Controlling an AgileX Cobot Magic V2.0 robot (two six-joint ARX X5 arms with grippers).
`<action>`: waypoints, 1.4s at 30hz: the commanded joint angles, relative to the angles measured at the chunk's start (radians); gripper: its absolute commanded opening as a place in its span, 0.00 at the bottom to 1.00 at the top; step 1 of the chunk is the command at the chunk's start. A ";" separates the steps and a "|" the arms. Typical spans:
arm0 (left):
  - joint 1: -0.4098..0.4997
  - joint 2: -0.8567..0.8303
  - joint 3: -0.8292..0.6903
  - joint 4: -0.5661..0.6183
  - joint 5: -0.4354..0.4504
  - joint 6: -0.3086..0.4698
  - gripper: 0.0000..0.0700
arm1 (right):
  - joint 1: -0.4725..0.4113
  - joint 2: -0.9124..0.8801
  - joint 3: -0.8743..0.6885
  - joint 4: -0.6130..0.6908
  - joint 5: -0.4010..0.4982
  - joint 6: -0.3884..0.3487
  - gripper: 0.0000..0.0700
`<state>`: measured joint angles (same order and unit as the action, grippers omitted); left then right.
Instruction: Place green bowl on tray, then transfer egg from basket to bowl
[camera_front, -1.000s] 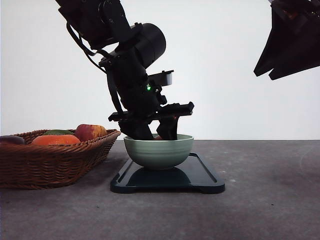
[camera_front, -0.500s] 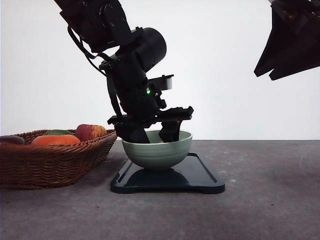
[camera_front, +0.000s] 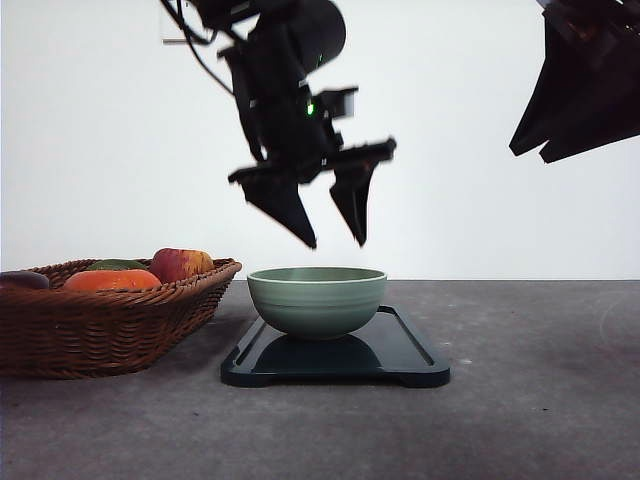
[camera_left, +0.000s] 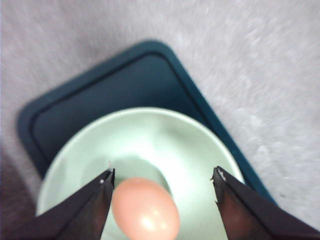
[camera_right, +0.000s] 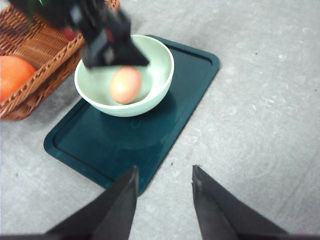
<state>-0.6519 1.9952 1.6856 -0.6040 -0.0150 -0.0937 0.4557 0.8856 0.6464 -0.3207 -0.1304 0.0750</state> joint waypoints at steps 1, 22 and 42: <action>-0.001 0.015 0.052 -0.045 0.004 0.004 0.57 | 0.006 0.004 0.007 0.005 -0.001 -0.008 0.30; 0.093 -0.575 -0.432 0.066 0.052 -0.005 0.56 | 0.006 0.004 0.007 0.004 0.000 -0.008 0.30; 0.183 -1.105 -0.926 0.125 0.037 -0.081 0.56 | 0.006 0.004 0.007 0.012 -0.001 -0.013 0.30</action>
<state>-0.4671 0.8797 0.7608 -0.4890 0.0250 -0.1691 0.4557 0.8859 0.6464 -0.3183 -0.1307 0.0743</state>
